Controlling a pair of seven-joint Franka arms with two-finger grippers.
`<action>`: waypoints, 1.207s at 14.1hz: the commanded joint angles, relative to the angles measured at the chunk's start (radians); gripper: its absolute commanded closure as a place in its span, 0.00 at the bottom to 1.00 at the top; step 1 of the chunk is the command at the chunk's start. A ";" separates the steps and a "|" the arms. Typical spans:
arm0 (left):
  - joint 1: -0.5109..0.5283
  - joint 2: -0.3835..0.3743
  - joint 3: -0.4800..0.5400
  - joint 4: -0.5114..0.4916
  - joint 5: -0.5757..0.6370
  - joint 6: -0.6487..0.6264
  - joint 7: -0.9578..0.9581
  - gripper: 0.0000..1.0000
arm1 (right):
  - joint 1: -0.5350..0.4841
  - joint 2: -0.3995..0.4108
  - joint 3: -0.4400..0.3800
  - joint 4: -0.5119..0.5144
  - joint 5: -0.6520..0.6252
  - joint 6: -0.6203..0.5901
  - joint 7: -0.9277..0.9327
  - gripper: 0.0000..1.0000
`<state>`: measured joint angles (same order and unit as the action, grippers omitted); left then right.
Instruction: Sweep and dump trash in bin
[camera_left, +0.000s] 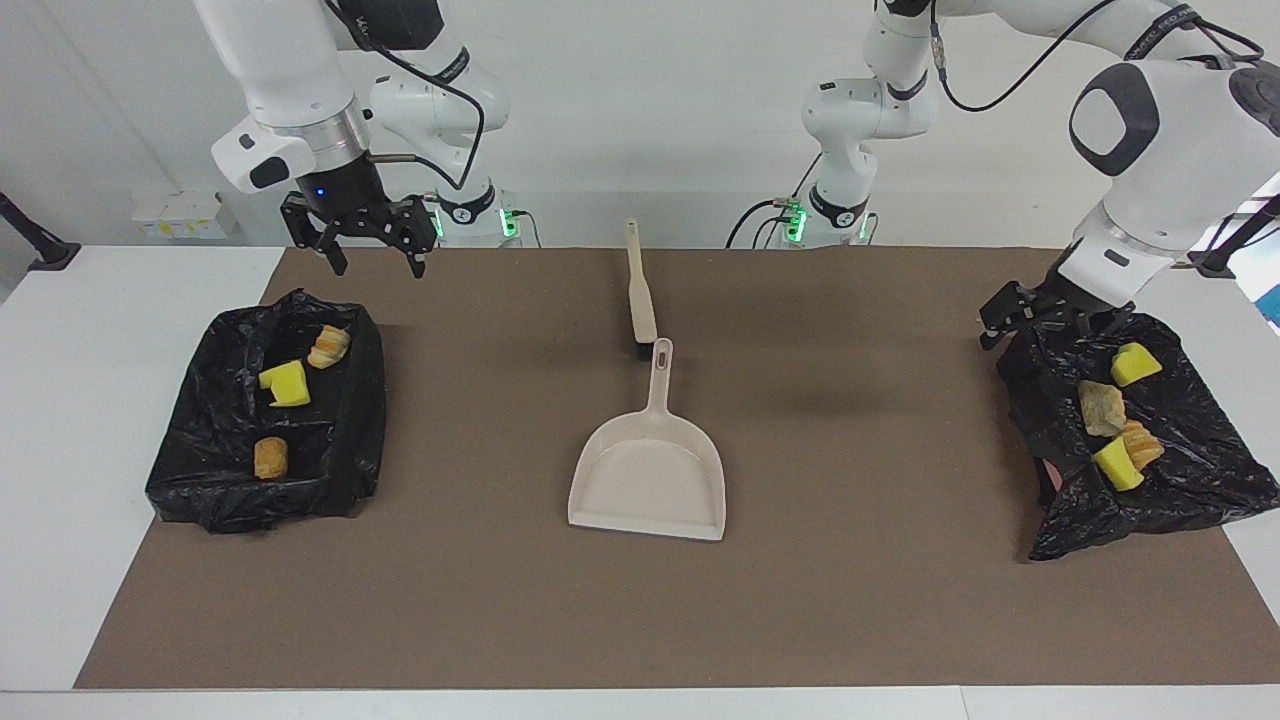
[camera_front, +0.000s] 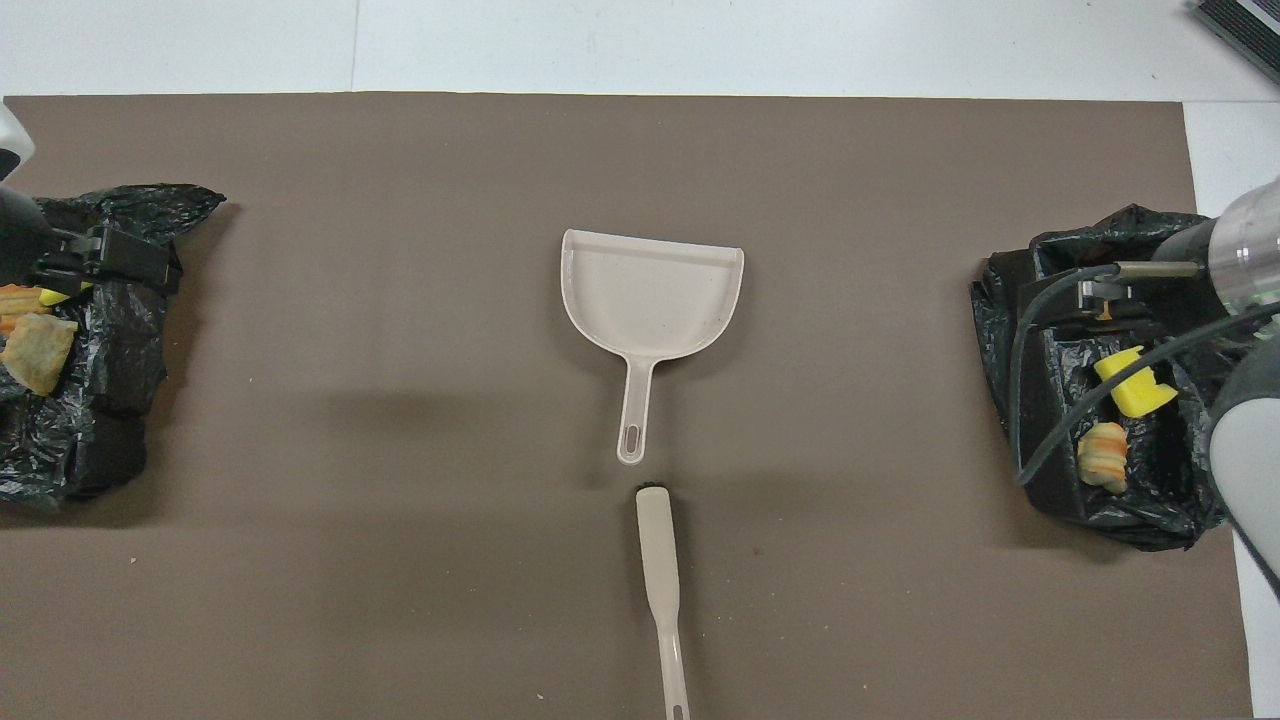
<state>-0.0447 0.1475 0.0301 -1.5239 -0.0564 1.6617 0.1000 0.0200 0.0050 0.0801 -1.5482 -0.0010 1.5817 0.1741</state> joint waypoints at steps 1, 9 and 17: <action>-0.020 -0.060 0.005 0.001 0.033 -0.065 -0.016 0.00 | -0.008 -0.025 -0.003 -0.029 0.024 0.006 -0.021 0.00; -0.020 -0.177 0.007 -0.105 0.035 -0.057 -0.011 0.00 | -0.008 -0.025 -0.003 -0.030 0.024 0.008 -0.019 0.00; -0.020 -0.175 0.004 -0.084 0.061 -0.109 -0.016 0.00 | -0.008 -0.025 -0.006 -0.030 0.024 0.009 -0.021 0.00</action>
<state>-0.0568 -0.0128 0.0288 -1.6047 -0.0125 1.5687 0.0915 0.0199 0.0050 0.0780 -1.5482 -0.0009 1.5817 0.1741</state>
